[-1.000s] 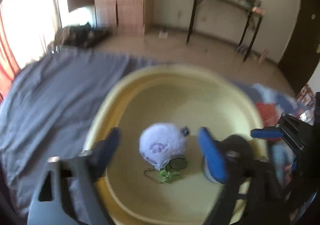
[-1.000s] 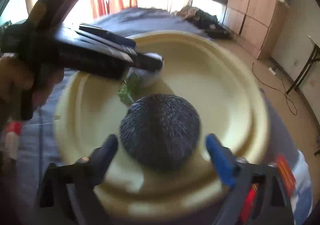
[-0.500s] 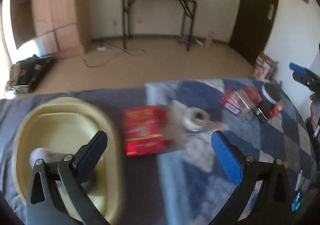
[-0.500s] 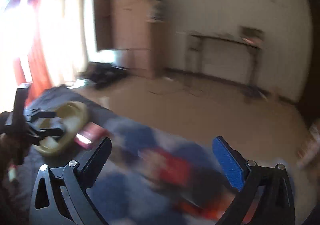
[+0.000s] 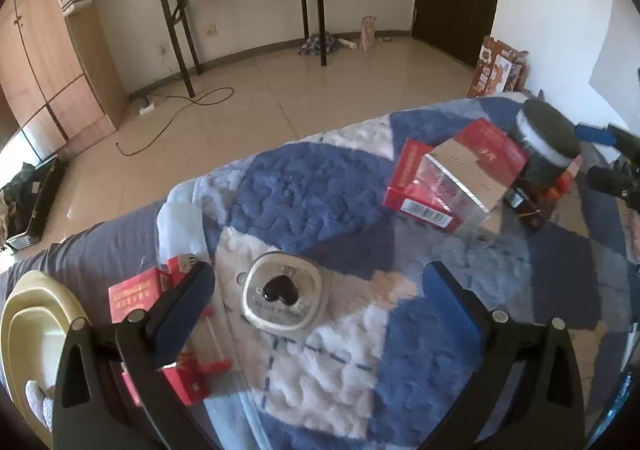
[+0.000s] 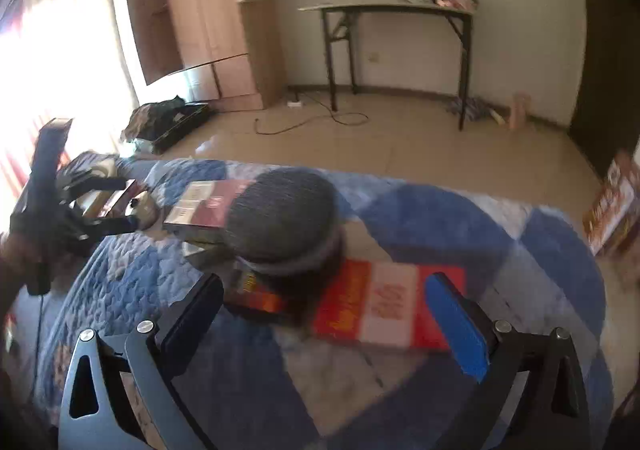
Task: Organize rigid objects
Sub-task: 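Grasp the round white container with the left tool while the right tool grips the second foam cylinder, then place the white container in the basin with the left tool while the right tool drops the cylinder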
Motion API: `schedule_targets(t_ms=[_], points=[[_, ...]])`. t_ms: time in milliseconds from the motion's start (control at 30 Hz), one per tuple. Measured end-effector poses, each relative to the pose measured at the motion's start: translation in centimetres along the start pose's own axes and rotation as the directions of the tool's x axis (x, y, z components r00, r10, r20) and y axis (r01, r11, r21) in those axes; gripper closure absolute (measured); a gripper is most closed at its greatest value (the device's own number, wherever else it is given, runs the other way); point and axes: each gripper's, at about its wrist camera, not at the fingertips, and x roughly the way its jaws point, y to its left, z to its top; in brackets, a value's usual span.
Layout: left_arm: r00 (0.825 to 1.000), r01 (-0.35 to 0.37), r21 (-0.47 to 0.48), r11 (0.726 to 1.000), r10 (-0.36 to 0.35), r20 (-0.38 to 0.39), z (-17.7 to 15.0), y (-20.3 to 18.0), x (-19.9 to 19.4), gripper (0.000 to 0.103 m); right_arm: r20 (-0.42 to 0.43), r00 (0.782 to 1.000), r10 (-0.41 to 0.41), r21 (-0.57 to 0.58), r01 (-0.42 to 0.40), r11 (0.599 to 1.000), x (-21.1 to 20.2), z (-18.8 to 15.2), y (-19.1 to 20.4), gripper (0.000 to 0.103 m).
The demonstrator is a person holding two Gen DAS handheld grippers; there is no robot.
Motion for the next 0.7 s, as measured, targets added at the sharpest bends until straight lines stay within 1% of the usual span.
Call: schedule_targets(t_ms=[67,100,167,200,267,300,333,367,400,467,533,600,667,700], points=[[1.0,-0.022,0.01,1.0,0.022,-0.021,-0.2,0.0,1.0,0.0,0.039,0.999,0.003,-0.025,-0.002,1.0,0.1,0.9,1.0,0.0],[0.999,-0.031,0.018,0.999,0.031,-0.031,-0.3,0.2,1.3,0.0,0.046,0.999,-0.005,-0.029,0.007,1.0,0.5,0.9,1.1,0.0],[0.998,-0.047,0.014,0.999,0.047,-0.028,-0.5,0.5,1.8,0.0,0.04,0.998,-0.044,-0.048,0.046,0.998,2.1,1.1,1.7,0.0],[0.999,-0.034,-0.002,0.999,0.034,-0.02,-0.8,0.8,1.9,0.001,0.035,0.998,-0.044,-0.05,0.046,0.998,2.8,1.1,1.7,0.0],[1.0,-0.021,-0.026,0.999,0.02,-0.024,-1.1,1.3,2.2,0.012,0.012,1.0,-0.025,-0.051,0.025,0.998,4.4,0.8,1.5,0.001],[0.999,-0.021,-0.03,0.999,0.02,-0.039,-1.2,1.5,2.4,0.028,0.005,1.0,-0.017,-0.052,0.018,0.999,5.0,0.8,1.3,0.001],[0.999,-0.009,-0.034,0.999,0.007,-0.052,-1.3,1.7,2.7,0.035,-0.001,1.0,0.0,-0.057,0.0,0.998,5.6,0.9,1.5,0.003],[0.999,-0.002,-0.036,0.999,0.001,-0.041,-1.3,1.8,2.6,0.038,0.0,1.0,0.008,-0.065,-0.008,0.998,6.0,1.0,1.5,0.01],[1.0,-0.011,-0.033,0.999,0.011,-0.025,-1.2,1.8,2.4,0.047,0.007,1.0,-0.001,-0.074,0.002,0.997,6.0,1.1,1.6,0.021],[1.0,-0.011,-0.033,0.999,0.011,-0.016,-1.1,1.8,2.2,0.047,0.013,1.0,-0.009,-0.081,0.01,0.997,6.3,1.2,1.6,0.034],[1.0,-0.013,-0.036,0.999,0.012,-0.012,-1.2,1.8,2.2,0.047,0.008,1.0,0.002,-0.077,-0.001,0.997,6.4,1.0,1.4,0.035],[1.0,-0.006,-0.049,0.999,0.005,-0.002,-1.4,1.9,1.5,0.047,0.023,1.0,0.002,-0.084,0.0,0.997,5.8,0.8,1.4,0.036],[0.999,0.015,-0.069,0.998,-0.012,0.035,-1.8,2.1,-0.9,0.047,0.064,0.998,0.004,-0.084,0.001,0.996,4.1,0.6,1.4,0.036],[0.998,0.018,-0.079,0.997,-0.013,0.067,-2.2,2.4,-3.1,0.047,0.095,0.995,0.003,-0.091,0.006,0.996,2.9,0.7,1.5,0.036]])
